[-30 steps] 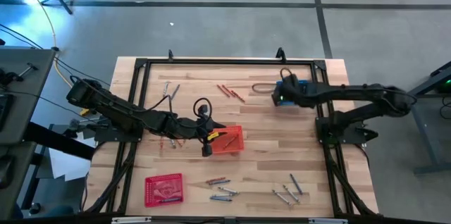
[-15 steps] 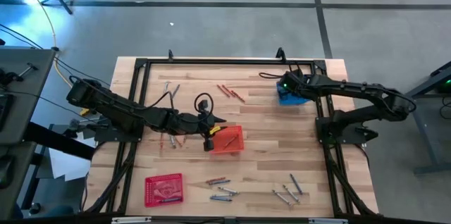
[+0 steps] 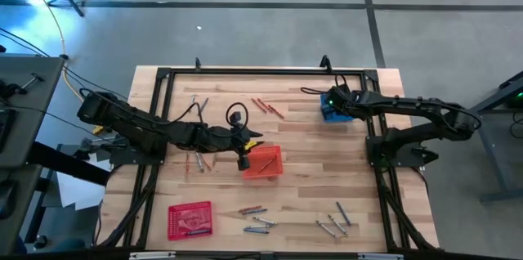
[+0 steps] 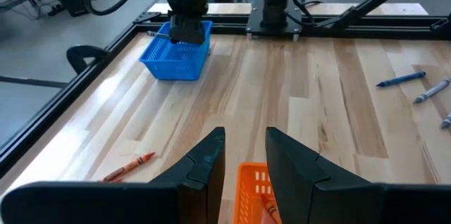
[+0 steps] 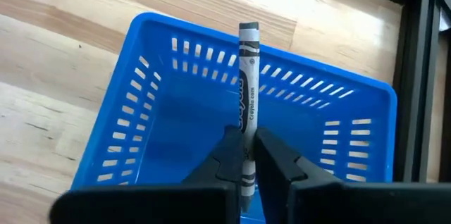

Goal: Sort crayons
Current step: Put the gray crayon into the blue bin, then put the blue crayon into the red bin

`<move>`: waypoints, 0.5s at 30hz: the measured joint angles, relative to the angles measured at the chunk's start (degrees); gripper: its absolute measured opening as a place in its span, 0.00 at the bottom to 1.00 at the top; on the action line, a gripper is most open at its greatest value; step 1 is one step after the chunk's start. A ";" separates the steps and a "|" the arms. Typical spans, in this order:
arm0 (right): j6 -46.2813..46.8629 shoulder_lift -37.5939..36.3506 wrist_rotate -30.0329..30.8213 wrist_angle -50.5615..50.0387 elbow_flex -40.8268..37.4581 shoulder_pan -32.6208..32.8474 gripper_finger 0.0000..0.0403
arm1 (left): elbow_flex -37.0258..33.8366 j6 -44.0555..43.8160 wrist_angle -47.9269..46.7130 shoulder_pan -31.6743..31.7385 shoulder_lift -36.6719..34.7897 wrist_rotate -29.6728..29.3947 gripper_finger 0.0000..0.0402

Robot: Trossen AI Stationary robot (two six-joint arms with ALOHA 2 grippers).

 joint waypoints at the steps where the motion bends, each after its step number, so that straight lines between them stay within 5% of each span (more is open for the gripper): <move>1: -0.29 0.00 0.00 0.00 0.00 0.00 0.08 | 0.00 0.21 0.00 0.00 0.00 0.01 0.22; 10: -1.25 0.00 -0.21 -0.13 0.10 0.00 0.28 | 0.00 0.30 0.00 -0.02 0.00 0.03 0.22; 15: -4.33 -0.64 -6.41 -3.32 5.14 0.00 0.31 | 0.00 0.30 0.00 -0.02 0.00 0.03 0.22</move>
